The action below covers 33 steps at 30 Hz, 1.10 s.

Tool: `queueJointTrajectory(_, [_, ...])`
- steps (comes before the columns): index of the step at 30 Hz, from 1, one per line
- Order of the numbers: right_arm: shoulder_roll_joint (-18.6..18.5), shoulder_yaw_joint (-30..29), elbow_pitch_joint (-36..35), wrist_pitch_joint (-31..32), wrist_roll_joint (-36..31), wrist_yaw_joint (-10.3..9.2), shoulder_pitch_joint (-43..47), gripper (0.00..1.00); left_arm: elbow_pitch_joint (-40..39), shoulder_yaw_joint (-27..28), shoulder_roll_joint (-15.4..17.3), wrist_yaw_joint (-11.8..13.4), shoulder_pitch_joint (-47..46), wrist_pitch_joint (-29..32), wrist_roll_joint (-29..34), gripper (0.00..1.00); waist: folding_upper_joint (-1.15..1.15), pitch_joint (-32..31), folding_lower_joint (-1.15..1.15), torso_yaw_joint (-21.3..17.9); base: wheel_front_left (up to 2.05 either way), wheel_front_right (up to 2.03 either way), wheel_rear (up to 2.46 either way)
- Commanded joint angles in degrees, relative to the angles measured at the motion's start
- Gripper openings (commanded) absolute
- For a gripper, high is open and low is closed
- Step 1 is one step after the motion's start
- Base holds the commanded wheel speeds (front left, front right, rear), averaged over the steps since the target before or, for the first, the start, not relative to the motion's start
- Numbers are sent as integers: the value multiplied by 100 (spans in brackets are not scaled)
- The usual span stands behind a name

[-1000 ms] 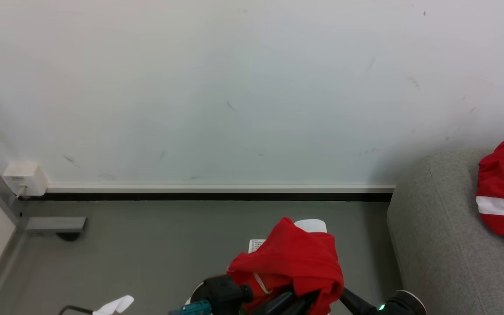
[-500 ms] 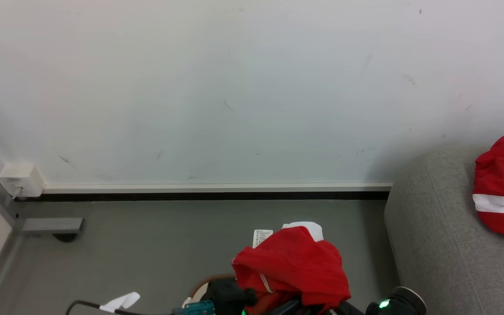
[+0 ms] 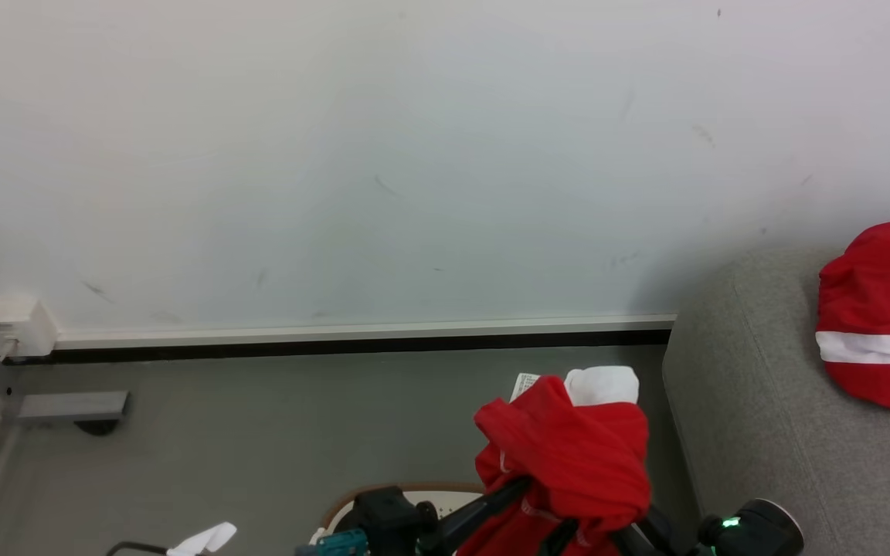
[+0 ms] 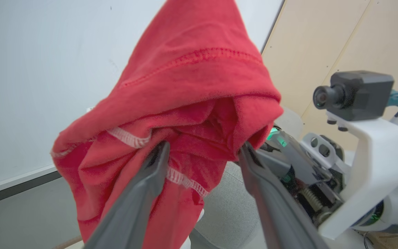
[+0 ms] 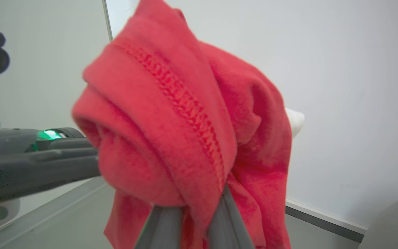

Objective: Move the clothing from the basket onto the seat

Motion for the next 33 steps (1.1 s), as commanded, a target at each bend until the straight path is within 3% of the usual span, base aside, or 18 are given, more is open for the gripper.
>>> queueJointTrajectory(1, [-42, -102, -53, -3, -72, 4, 62, 0, 38, 19, 9, 33, 8, -46, 55, 100, 0, 14, 0, -42, 0, 0, 0])
queueJointTrajectory(24, [-22, -1028, -289, -2, -350, 4, 426, 0, 460, 141, -143, 12, -40, -270, 297, 100, 0, 247, 0, -1441, 0, 0, 0])
queueJointTrajectory(33, [-20, -1166, -313, -2, -406, 4, 459, 0, 536, 114, -200, -33, -78, -289, 291, 100, 0, 270, 0, -1636, 0, 0, 0])
